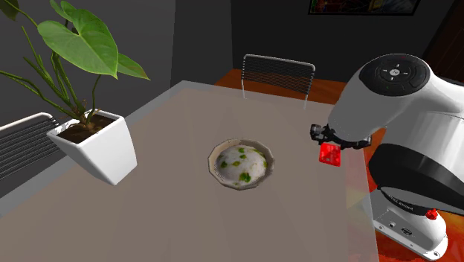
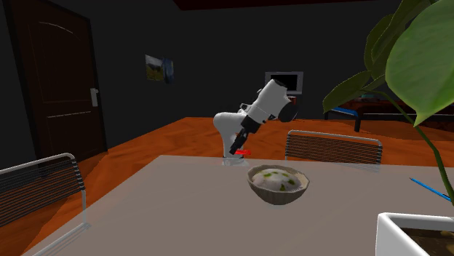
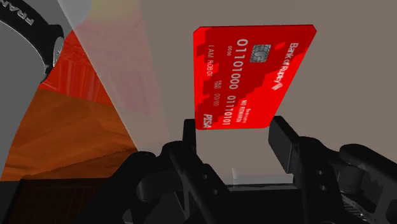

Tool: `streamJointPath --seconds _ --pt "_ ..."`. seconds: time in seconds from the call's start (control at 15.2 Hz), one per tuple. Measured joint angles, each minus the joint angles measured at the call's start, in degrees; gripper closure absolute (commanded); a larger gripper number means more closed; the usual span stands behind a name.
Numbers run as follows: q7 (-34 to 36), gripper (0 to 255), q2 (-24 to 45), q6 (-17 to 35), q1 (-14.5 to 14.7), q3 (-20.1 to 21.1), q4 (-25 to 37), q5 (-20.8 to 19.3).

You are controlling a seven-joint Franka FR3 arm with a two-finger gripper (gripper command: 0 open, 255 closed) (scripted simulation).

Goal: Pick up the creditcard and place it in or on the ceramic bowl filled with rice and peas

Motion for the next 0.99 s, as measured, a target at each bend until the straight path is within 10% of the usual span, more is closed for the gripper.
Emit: streamJointPath --seconds 0.99 --pt "-4.5 255 -0.1 -6.8 -4.8 -10.3 8.5 -8.9"
